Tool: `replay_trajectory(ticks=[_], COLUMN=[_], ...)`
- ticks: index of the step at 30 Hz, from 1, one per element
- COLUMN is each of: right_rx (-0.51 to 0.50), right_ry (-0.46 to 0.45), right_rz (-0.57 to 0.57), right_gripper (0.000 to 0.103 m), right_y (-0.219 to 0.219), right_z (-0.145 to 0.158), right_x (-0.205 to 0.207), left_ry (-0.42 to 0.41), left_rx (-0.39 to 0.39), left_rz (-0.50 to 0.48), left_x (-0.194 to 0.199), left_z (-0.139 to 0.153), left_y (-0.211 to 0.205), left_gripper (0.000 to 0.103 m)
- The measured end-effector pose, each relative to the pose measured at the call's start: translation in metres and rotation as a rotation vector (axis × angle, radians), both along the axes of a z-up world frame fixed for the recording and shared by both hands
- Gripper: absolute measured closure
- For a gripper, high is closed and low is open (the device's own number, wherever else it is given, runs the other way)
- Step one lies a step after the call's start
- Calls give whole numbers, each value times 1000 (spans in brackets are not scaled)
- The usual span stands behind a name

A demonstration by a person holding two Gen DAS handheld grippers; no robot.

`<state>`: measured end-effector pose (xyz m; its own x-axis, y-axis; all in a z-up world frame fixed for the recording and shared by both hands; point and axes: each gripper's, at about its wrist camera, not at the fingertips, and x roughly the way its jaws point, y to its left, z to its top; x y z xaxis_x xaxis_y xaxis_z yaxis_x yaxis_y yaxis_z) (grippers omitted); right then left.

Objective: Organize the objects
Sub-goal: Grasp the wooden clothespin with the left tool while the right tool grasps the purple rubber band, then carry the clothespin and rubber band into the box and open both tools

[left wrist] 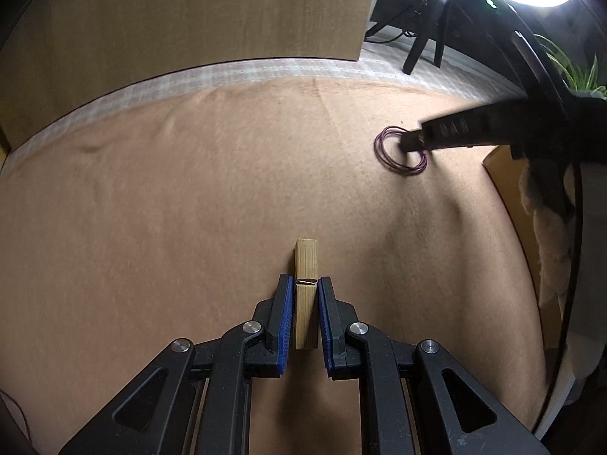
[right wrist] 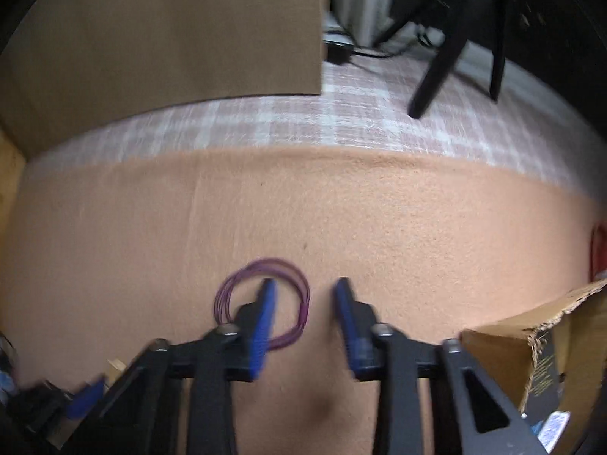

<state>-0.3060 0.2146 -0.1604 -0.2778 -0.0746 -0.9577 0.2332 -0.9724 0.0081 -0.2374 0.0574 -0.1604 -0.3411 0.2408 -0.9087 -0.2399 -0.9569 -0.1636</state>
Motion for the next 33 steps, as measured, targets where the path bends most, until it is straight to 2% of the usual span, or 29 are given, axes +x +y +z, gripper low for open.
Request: replay_trajectory(ticks=[1, 8, 11, 16, 20, 26, 33], right_rx=[-7, -13, -84, -127, -209, -299, -329], right_ry=[-10, 11, -19, -24, -26, 41, 156], right_rz=[10, 89, 70, 66, 13, -72, -110], right_gripper=[99, 99, 99, 99, 99, 99, 99], right_y=[0, 7, 25, 49, 71, 113, 152], right_z=[0, -2, -3, -4, -2, 28, 71], right_x=[4, 55, 79, 127, 170, 219, 235], left_ry=[-2, -14, -17, -23, -24, -46, 3], left_rx=[5, 32, 41, 52, 68, 157, 155], left_rz=[9, 36, 44, 51, 52, 84, 37], left_x=[3, 27, 41, 68, 92, 122, 133], left_z=[0, 0, 0, -1, 0, 7, 31], left_y=[-4, -12, -13, -10, -4, 1, 32], left_gripper=[89, 89, 89, 89, 89, 89, 89])
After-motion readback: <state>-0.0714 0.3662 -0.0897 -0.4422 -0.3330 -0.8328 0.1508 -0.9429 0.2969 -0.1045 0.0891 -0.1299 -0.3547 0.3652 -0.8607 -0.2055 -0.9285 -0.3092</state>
